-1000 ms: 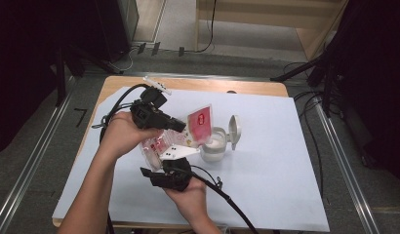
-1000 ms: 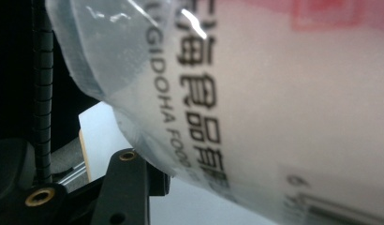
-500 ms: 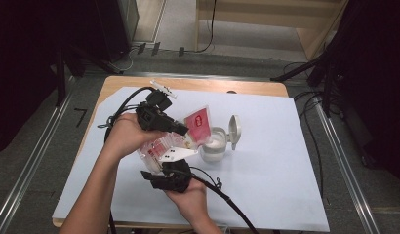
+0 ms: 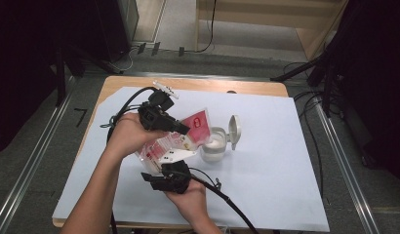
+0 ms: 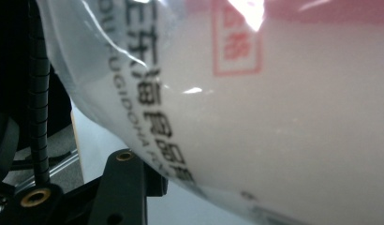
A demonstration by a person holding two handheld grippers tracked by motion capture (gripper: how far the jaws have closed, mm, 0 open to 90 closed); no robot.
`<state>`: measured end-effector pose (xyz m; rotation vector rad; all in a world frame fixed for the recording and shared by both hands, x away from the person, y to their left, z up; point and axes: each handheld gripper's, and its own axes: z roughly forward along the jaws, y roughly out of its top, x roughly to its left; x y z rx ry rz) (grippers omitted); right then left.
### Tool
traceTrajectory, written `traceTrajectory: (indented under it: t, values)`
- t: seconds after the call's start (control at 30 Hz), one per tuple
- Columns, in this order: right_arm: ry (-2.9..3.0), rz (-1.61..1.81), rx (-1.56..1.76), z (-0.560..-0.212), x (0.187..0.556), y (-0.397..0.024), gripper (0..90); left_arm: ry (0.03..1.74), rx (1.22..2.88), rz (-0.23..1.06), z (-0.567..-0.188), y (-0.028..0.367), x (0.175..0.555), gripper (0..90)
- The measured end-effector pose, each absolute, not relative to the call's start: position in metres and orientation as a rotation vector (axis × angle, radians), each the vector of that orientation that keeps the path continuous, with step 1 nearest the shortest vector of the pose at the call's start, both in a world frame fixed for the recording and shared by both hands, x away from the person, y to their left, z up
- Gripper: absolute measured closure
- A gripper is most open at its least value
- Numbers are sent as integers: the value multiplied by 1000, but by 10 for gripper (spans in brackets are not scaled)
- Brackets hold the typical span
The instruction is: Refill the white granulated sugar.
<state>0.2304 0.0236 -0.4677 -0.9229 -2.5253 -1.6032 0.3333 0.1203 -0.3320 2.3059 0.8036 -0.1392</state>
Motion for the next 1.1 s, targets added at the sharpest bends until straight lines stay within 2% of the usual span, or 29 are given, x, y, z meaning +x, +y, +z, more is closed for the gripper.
traceTrajectory:
  t: [0.3,1.1]
  values:
    - [-2536,-1580,-930,-472,232,25,540,780,2319,-118,-331,123,329,898]
    - [-2576,-1636,-1020,-475,243,4,527,781,2207,-142,-320,160,323,900]
